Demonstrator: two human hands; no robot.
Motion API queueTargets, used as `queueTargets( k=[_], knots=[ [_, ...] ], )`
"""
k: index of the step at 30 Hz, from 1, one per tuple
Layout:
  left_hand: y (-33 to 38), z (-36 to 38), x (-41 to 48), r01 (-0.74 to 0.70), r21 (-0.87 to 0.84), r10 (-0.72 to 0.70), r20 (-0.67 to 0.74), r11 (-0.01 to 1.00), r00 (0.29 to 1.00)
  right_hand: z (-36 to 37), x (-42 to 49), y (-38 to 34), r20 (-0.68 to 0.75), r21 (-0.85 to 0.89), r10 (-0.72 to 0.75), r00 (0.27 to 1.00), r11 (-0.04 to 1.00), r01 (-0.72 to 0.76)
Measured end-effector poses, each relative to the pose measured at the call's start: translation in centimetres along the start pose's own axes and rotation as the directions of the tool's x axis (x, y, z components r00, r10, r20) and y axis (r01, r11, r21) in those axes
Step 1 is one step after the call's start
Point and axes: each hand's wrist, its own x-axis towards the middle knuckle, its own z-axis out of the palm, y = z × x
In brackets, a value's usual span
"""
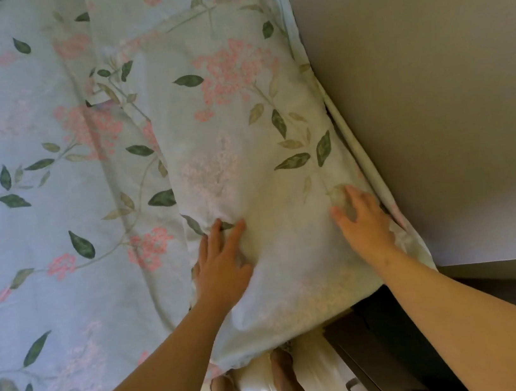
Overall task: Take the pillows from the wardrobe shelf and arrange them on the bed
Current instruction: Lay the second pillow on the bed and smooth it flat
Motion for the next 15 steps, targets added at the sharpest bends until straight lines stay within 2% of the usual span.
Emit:
queueTargets(
  k=[1, 3, 5, 7, 8, 10, 12, 15],
  knots=[
    [0.1, 0.0, 0.4, -0.014, 0.132, 0.0, 0.11, 0.991, 0.994, 0.2, 0.2, 0.0, 0.084, -0.063, 0.016, 0.996, 0.998, -0.01],
    [0.7, -0.5, 1.2, 0.003, 0.259, -0.071, 0.254, 0.966, 0.965, 0.3, 0.5, 0.2, 0.173, -0.204, 0.067, 0.983, 0.978, -0.031],
    [1.6, -1.6, 2.0, 0.001, 0.321, -0.107, 0.312, 0.947, 0.944, 0.2, 0.8, 0.0, 0.175, -0.276, 0.112, 0.978, 0.959, -0.06],
    [2.4, -3.0, 2.9, -0.002, 0.344, -0.097, 0.271, 0.939, 0.958, 0.1, 0.8, -1.0, 0.11, -0.302, 0.11, 0.988, 0.95, -0.072],
    [2.8, -3.7, 3.3, 0.012, 0.306, -0.077, 0.203, 0.952, 0.976, 0.1, 0.8, -1.8, 0.061, -0.302, 0.077, 0.995, 0.952, -0.055],
    [3.1, -5.1, 4.1, 0.053, 0.126, -0.061, 0.059, 0.991, 0.996, 0.2, 0.8, -3.3, -0.01, -0.268, -0.011, 1.0, 0.963, 0.008],
    [3.4, -6.3, 4.8, 0.067, -0.037, -0.067, 0.0, 0.997, 0.998, 0.1, 1.0, -4.8, -0.024, -0.234, -0.071, 0.997, 0.97, 0.063],
    [3.8, -8.5, 6.0, 0.05, -0.157, -0.059, -0.055, 0.986, 0.997, 0.1, 2.1, -7.6, -0.017, -0.201, -0.131, 0.991, 0.972, 0.125]
  ],
)
